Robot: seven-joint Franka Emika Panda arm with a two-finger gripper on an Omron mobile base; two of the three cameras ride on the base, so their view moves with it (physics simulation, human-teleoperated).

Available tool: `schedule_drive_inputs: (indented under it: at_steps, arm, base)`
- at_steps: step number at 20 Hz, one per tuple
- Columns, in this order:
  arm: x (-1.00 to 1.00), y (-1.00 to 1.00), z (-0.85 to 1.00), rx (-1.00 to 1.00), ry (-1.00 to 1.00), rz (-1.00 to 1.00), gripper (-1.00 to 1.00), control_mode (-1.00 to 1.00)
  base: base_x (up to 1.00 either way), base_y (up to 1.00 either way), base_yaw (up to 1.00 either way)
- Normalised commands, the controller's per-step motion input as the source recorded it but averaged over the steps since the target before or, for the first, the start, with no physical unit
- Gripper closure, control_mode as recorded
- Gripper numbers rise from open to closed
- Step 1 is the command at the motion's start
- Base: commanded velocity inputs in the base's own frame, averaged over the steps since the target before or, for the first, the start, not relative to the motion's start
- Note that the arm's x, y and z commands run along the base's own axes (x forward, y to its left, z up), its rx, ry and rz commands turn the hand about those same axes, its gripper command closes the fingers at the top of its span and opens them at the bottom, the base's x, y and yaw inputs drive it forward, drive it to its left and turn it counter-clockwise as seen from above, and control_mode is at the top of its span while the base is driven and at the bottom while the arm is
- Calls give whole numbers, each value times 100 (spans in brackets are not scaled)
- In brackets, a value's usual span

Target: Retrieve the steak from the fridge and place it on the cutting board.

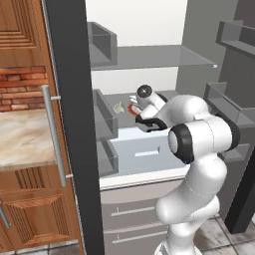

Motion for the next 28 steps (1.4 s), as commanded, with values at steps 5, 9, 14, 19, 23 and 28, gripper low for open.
schedule_drive_inputs:
  at_steps: [5, 9, 14, 19, 23, 28]
  arm:
    - [-48, -28, 32, 0, 0, 7, 100, -100]
    - [-50, -16, 46, 0, 0, 5, 100, -100]
    - [-71, -21, 43, 0, 0, 7, 100, -100]
    - [-82, -17, 52, 0, 0, 5, 100, -100]
    - [-96, -2, 28, 0, 0, 7, 100, -100]
    - [-89, 4, 22, 0, 0, 10, 100, -100]
  base:
    - [0, 0, 0]
    - [0, 0, 0]
    - [0, 0, 0]
    - [0, 0, 0]
    - [0, 0, 0]
    - [0, 0, 0]
